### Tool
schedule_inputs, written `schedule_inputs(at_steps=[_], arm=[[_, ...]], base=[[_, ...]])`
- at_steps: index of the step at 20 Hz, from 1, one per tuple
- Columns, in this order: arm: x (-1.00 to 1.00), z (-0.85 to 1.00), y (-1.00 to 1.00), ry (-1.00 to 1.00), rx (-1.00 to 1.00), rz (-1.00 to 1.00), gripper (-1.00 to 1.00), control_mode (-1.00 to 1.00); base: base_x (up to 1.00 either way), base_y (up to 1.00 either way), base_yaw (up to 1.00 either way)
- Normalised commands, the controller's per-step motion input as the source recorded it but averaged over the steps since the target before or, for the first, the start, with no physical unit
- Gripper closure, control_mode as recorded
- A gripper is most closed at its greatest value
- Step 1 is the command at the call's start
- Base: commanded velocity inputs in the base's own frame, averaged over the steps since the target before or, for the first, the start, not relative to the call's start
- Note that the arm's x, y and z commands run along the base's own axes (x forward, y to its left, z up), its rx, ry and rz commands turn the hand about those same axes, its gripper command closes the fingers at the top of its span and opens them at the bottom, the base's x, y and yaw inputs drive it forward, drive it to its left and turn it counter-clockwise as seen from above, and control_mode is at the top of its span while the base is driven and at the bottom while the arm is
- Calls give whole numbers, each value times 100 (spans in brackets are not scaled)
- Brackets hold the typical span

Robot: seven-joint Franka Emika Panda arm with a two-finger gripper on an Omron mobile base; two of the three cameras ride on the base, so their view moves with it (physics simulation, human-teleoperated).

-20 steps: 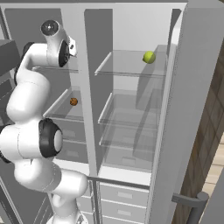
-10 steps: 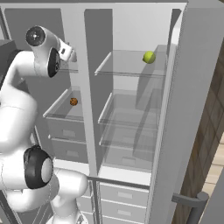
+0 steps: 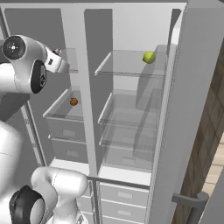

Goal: Pick up the frozen fish from the freezer, place it on any shelf in the fridge, and close the fridge and freezer doors when done.

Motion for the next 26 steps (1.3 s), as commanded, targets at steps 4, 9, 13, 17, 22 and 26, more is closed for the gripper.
schedule_inputs(at_steps=[4,9,13,17,22,26], arm=[[-100,0,-45,0,9,-7,100,-100],[-100,0,-83,0,13,-7,100,-100],[-100,0,-100,0,13,-1,100,-100],[-74,1,-100,2,4,-4,100,-100],[21,3,-100,8,0,-5,100,-100],[97,0,-85,15,0,-1,100,-100]], base=[[0,0,0],[0,0,0],[0,0,0],[0,0,0],[0,0,0],[0,0,0]])
